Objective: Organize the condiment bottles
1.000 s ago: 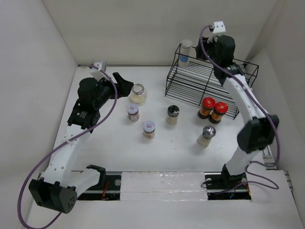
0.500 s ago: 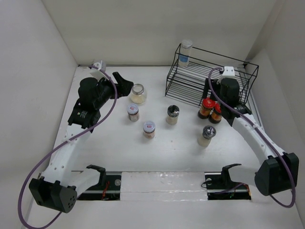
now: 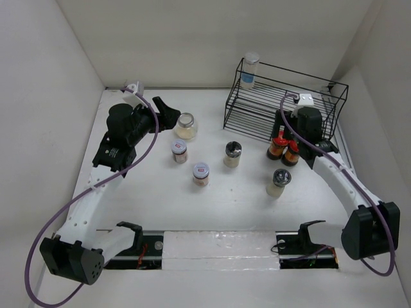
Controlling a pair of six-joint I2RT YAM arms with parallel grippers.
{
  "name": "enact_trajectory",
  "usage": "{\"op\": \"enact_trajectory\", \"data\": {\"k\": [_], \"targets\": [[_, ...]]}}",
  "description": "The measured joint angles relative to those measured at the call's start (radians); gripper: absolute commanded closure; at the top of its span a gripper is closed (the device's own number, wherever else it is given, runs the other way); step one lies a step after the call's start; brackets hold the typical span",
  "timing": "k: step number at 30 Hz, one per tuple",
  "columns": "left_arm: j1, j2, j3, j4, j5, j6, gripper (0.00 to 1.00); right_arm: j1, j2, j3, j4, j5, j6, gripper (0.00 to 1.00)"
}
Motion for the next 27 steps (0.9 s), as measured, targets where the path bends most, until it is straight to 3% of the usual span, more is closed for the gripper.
{"op": "enact_trajectory", "data": {"k": [6, 23, 27], "targets": [[0.000, 0.002, 0.000, 0.000, 0.002, 0.000, 0.25, 0.006, -0.033, -0.013, 0.004, -0.003, 0.001, 0.11], [0.000, 0.002, 0.000, 0.000, 0.008, 0.000, 0.25, 0.026, 0.111, -0.043, 0.006, -0.005, 0.000, 0.08], [0.000, 0.002, 0.000, 0.001, 0.008, 0.000, 0.25, 0.041, 0.133, -0.043, 0.005, 0.006, -0.001, 0.17]]}}
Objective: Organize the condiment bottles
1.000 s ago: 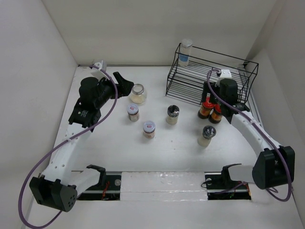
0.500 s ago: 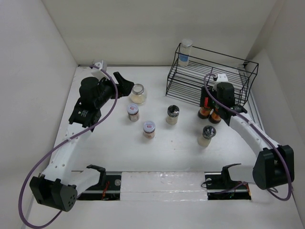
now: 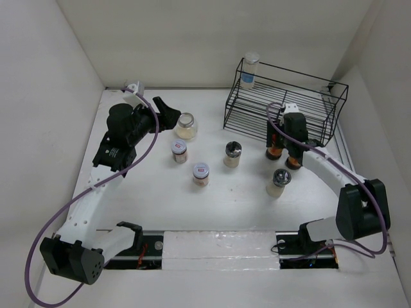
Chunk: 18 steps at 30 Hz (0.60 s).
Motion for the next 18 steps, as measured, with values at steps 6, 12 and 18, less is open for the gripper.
{"op": "enact_trajectory", "data": {"k": [6, 12, 18], "targets": [[0.000, 0.000, 0.000, 0.000, 0.009, 0.000, 0.25, 0.057, 0.009, -0.005, 0.000, 0.035, 0.011, 0.46], [0.000, 0.000, 0.000, 0.001, 0.019, 0.000, 0.25, 0.155, -0.031, -0.015, -0.022, 0.064, 0.009, 0.49], [0.000, 0.000, 0.000, 0.002, 0.021, -0.007, 0.25, 0.253, -0.084, 0.113, -0.039, 0.020, -0.009, 0.51]]}}
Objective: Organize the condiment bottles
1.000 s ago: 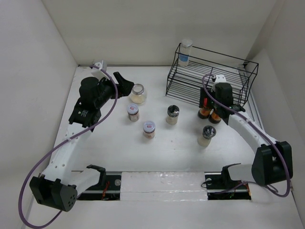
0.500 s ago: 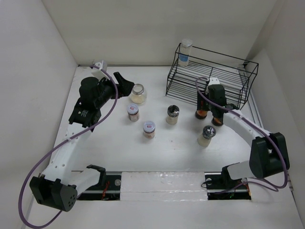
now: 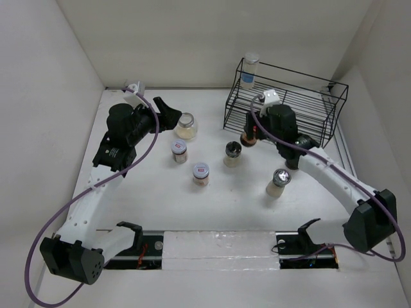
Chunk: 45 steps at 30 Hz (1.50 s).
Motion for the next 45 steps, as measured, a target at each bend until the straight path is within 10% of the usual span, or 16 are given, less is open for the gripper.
{"op": "enact_trajectory", "data": {"k": [25, 45], "targets": [[0.000, -0.022, 0.000, 0.005, -0.007, -0.004, 0.25, -0.342, 0.636, 1.196, -0.126, -0.248, -0.089, 0.51], [0.000, -0.023, 0.000, 0.005, -0.004, -0.004, 0.25, -0.373, 0.767, 1.226, -0.228, -0.273, -0.103, 0.51]]}}
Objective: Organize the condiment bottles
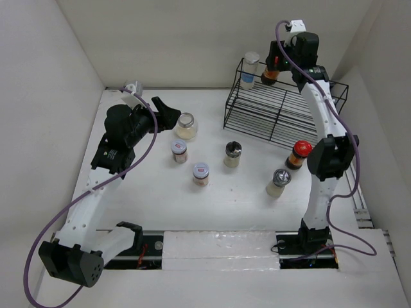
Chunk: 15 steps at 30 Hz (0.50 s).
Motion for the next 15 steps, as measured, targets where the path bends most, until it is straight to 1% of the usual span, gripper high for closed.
{"op": "enact_trajectory", "data": {"k": [5, 9, 12, 13, 15], "targets": [[0.000, 0.000, 0.000, 0.000, 0.000, 0.000, 0.25, 0.006, 0.080, 0.000, -0.008, 0.004, 0.000, 0.51], [0.000, 0.000, 0.000, 0.000, -0.001, 0.000, 0.25, 0.013, 0.097, 0.000, 0.012, 0.005, -0.003, 0.49], [0.000, 0.000, 0.000, 0.000, 0.000, 0.000, 0.25, 0.020, 0.097, 0.000, 0.011, 0.006, -0.007, 0.42], [0.000, 0.000, 0.000, 0.000, 0.000, 0.000, 0.25, 0.021, 0.097, 0.000, 0.011, 0.005, -0.007, 0.35], [0.000, 0.000, 0.000, 0.000, 0.000, 0.000, 0.25, 0.021, 0.097, 0.000, 0.011, 0.005, -0.006, 0.28]]}}
